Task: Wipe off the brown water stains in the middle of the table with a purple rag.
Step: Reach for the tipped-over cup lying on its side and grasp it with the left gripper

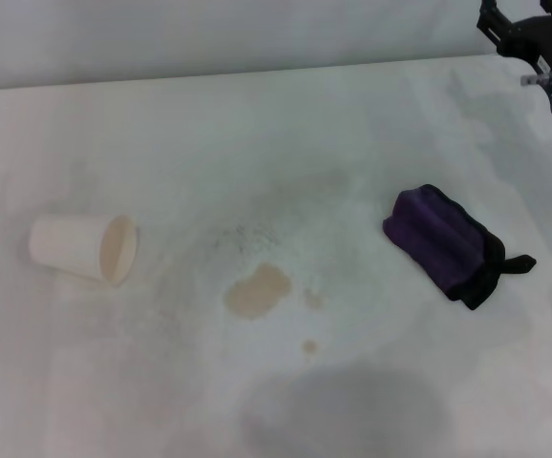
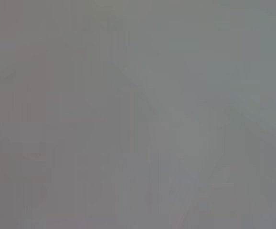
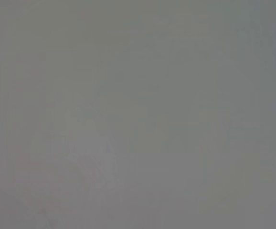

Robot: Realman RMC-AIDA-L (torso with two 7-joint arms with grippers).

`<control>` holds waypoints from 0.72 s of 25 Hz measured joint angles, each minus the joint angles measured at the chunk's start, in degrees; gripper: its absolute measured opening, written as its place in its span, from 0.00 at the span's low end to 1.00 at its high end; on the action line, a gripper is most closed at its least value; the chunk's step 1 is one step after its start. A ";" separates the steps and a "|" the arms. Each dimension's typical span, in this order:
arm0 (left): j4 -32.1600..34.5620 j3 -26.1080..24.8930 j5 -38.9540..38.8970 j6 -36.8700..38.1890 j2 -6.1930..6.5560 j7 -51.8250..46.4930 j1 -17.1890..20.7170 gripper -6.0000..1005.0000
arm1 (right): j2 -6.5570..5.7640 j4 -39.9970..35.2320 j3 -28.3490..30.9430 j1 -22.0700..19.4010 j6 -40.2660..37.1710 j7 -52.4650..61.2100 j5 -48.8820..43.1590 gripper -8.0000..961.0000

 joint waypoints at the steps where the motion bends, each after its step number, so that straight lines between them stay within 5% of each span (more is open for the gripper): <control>1: -0.10 0.52 1.02 0.12 0.13 -3.01 0.17 0.88 | 0.00 0.22 -0.07 -0.31 0.26 0.01 -0.03 0.91; 9: -5.69 1.50 9.51 5.83 2.04 -21.06 0.35 0.88 | 0.00 1.04 -0.22 -3.14 2.69 0.27 -0.78 0.91; 12: -14.51 6.27 11.95 9.31 2.85 -30.10 -1.10 0.88 | 0.00 1.05 -0.22 -3.38 2.76 0.57 -0.80 0.91; 16: -25.07 13.83 17.80 8.57 5.76 -43.23 -4.04 0.88 | 0.00 1.05 -0.21 -3.47 2.85 0.73 -0.82 0.91; 18: -29.42 13.94 26.74 9.86 8.44 -48.87 -6.38 0.88 | 0.00 1.04 -0.21 -3.38 2.87 0.73 -0.84 0.91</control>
